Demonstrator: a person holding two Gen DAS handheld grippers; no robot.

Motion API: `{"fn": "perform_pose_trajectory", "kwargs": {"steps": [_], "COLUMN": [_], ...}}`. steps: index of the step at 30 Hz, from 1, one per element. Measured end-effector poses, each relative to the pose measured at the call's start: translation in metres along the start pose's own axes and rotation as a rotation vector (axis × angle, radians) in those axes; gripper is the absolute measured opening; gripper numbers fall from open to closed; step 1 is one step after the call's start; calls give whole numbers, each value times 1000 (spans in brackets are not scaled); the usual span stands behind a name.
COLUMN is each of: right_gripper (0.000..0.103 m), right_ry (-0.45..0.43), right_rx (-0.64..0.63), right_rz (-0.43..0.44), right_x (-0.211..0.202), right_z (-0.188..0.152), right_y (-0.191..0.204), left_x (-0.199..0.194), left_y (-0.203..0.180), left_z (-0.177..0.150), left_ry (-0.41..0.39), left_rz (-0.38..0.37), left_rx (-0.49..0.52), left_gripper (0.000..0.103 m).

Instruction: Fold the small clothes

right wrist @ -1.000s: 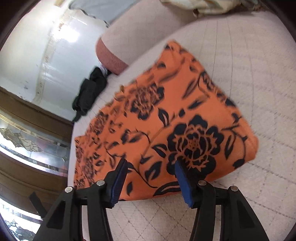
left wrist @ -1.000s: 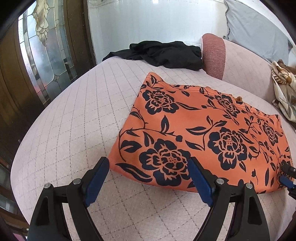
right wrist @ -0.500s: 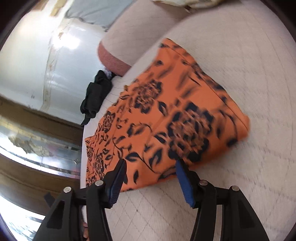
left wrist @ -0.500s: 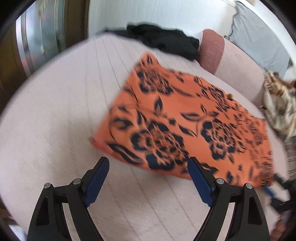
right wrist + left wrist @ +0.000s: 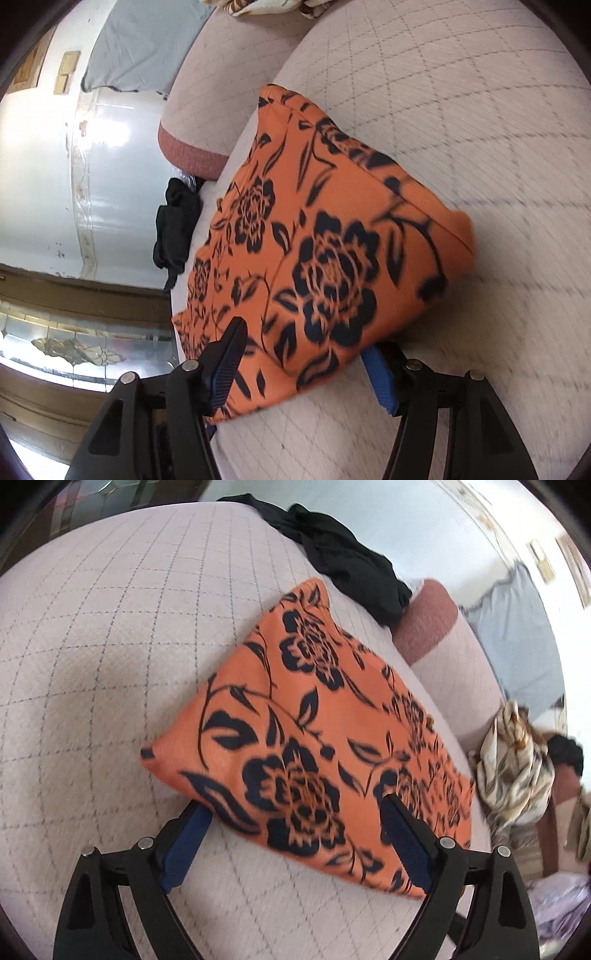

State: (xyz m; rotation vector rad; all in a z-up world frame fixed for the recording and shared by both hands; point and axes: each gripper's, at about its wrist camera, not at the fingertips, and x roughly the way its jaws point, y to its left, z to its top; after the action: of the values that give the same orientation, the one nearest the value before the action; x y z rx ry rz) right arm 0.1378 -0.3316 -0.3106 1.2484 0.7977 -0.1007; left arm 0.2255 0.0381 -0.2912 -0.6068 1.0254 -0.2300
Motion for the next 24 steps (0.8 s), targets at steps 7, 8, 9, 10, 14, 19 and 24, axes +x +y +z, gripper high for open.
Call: {"fn": "perform_pose_trajectory", "kwargs": {"steps": [7,8,9,10,14,19,24], "right_gripper": [66,66,66,66,64,24,24], "right_ry": [-60,-76,-93,-108,-114,-95,-93], "right_rx": [82,83,77,64,-9,55,39], "right_rz": [110,120,126,129,119,78,63], "right_x": [18,21,24,27,38,41,43], "right_z": [23,26,28,29,31,35,35], "right_y": [-4,-4,-2,1,18,4,7], "left_x": [9,9,9,9,14,21,24], "left_y": [1,0,-3,-6,-7,2,-3], "left_z": [13,14,14,14,15,16,14], "left_ry": [-92,-95,-98,-97,-98,-86,-95], "left_rz": [-34,-39,-53,-72,-32,1,-71], "left_rx": [-88,-83,-74,-61,-28,-68,-60], "left_gripper": [93,92,92,92,60,32,70]}}
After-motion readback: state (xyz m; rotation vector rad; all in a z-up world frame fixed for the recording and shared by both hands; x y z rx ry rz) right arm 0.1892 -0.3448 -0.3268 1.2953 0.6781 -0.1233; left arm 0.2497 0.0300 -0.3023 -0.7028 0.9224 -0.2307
